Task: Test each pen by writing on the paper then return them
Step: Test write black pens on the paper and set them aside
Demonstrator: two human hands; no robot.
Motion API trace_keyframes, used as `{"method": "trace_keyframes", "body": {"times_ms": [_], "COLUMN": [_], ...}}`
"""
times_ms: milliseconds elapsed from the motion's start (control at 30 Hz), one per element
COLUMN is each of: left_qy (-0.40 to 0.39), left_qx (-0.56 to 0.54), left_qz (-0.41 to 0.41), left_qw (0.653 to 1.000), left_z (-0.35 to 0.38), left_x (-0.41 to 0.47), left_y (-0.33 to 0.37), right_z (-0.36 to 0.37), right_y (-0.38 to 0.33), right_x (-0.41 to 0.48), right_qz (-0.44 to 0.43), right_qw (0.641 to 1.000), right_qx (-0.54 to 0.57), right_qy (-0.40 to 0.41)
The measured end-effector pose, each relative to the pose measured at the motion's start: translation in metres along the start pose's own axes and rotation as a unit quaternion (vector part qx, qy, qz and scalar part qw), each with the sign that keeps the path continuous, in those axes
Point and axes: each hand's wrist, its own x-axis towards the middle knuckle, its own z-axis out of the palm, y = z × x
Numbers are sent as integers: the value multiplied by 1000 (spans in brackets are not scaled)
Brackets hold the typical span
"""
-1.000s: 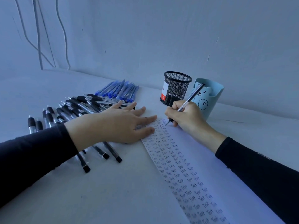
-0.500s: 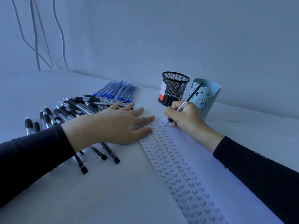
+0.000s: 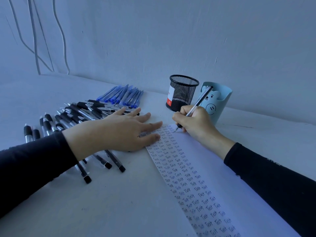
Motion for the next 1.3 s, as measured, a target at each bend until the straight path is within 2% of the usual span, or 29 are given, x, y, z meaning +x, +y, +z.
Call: {"method": "trace_keyframes", "body": {"times_ms": [700, 833, 1000, 1200, 1300], "left_qy": [5, 4, 2, -4, -4], "left_qx": [0, -1, -1, -8, -8], "left_qz": [5, 6, 7, 6, 6], "left_qw": [1000, 1000, 1000, 1000, 1000], "left_z": [2, 1, 0, -3, -3], "left_x": [1, 0, -1, -5, -4], "left_y": [-1, -2, -1, 2, 2], "right_z": [-1, -1, -13, -38, -55], "right_y": [2, -1, -15, -37, -37], "right_x": [0, -1, -3, -10, -19], "right_qz": [-13, -3, -42, -23, 34], "right_qw": [1000, 1000, 998, 995, 973], "right_qx": [-8, 28, 47, 91, 206], "right_qy": [6, 11, 21, -20, -98]}}
